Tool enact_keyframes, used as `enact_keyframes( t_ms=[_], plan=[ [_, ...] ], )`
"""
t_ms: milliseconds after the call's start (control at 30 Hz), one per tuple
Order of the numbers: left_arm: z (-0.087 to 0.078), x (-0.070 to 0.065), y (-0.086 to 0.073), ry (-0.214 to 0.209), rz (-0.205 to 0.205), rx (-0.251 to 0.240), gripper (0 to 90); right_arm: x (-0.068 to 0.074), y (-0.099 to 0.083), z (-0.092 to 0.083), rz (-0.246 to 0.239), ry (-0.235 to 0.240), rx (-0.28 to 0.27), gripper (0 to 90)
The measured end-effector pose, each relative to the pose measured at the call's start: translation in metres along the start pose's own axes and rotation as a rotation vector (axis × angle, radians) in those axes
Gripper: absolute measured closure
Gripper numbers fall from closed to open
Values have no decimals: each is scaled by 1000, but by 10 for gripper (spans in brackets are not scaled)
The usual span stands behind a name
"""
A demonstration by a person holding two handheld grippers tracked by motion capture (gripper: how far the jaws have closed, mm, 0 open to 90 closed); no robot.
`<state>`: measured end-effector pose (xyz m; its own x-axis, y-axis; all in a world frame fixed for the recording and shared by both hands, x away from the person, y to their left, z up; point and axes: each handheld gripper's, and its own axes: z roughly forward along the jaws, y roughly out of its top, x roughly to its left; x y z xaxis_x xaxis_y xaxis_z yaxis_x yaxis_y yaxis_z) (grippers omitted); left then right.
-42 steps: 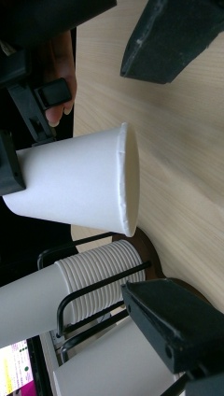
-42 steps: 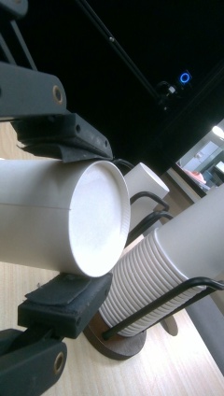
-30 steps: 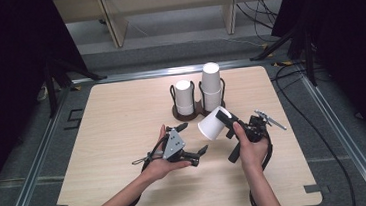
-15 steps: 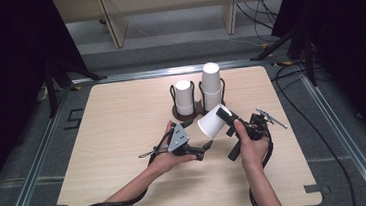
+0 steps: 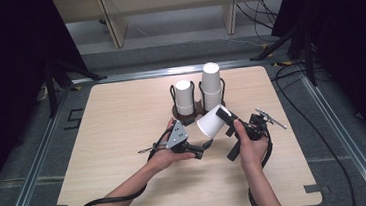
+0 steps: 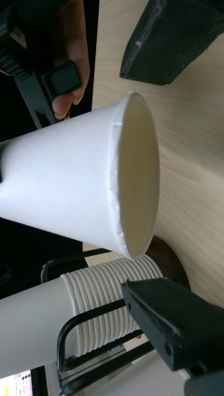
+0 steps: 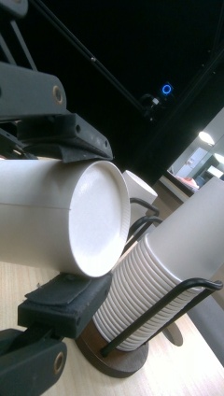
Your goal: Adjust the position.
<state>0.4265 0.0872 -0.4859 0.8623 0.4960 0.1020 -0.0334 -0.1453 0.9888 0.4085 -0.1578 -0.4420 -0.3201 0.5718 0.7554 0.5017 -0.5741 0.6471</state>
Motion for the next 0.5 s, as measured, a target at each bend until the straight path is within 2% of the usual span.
enact_keyframes(
  t_ms=[67,100,167,200,267,300,367,400,500],
  plan=[
    [1,0,-1,-3,8,4,3,3,-1,0,36,2,15,361],
    [1,0,-1,-6,7,5,3,-1,-1,1,-27,-3,-4,361],
    [1,0,-1,-8,5,3,4,3,-2,1,48,11,15,361],
    [2,1,-1,-8,4,2,5,1,-1,1,-3,4,5,361],
    [2,0,0,-15,0,-2,11,0,-1,1,-8,20,3,361],
    [2,0,0,-15,2,-3,12,1,-1,0,-11,5,6,361],
    [3,1,1,-21,8,-5,14,1,-1,1,-6,8,1,361],
    [3,1,1,-23,13,-6,17,4,-1,1,41,12,6,361],
    [4,3,2,-29,21,-8,26,5,-1,0,61,9,14,361]
  ],
)
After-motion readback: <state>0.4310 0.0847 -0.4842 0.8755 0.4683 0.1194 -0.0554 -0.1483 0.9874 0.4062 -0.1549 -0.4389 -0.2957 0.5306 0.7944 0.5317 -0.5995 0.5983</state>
